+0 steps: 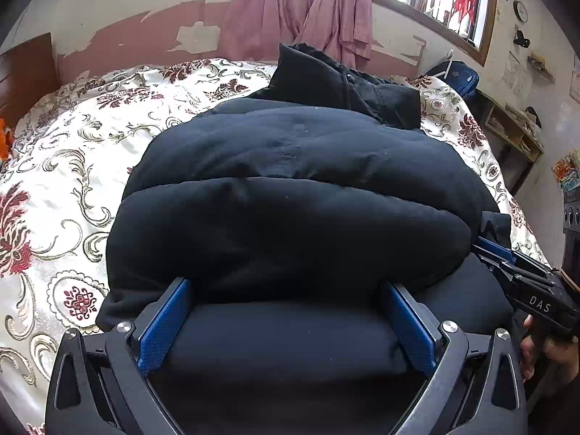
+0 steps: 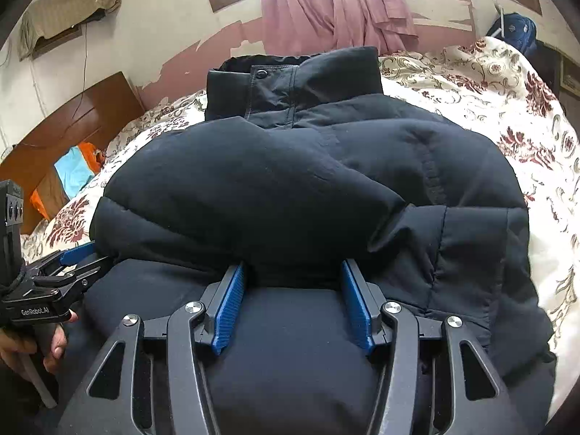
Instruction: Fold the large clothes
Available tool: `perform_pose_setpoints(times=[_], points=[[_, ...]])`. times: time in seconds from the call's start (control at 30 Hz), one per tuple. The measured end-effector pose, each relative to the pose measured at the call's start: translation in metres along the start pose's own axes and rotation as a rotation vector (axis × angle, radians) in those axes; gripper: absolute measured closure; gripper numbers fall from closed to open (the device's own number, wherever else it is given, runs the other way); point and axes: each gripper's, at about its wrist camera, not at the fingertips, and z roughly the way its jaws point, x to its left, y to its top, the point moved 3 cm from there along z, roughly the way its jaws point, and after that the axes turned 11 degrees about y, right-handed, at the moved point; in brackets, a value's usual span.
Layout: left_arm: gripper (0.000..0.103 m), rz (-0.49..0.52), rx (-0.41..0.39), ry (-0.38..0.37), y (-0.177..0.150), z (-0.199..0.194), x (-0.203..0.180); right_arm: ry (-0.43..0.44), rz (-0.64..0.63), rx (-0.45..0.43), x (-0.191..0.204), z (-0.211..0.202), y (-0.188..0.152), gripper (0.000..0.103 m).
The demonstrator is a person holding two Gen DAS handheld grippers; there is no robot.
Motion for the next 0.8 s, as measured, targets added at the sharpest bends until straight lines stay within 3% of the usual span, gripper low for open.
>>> perform_pose_setpoints(times=[0.23, 0.33, 0.43, 0.6, 0.8], points=[[0.000, -0.019, 0.001, -0.024, -0.002, 0.002, 0.004, 0.014, 0.019, -0.043, 0.000, -0.003, 0.000, 0.052], [0.000, -0.036, 0.011, -0.042, 0.001, -0.005, 0.007, 0.074, 0.049, -0.045, -0.003, -0.014, 0.002, 0.043], [0.000, -0.050, 0.103, -0.072, 0.010, -0.009, 0.014, 0.101, 0.081, -0.005, -0.006, -0.028, 0.012, 0.031], [0.000, -0.091, 0.137, -0.085, 0.045, -0.014, 0.031, 0.045, 0.109, -0.025, -0.027, -0.050, 0.058, 0.018], [0.000, -0.063, 0.090, -0.023, 0.112, 0.004, 0.034, -0.038, 0.120, 0.005, -0.053, -0.019, 0.122, 0.018]])
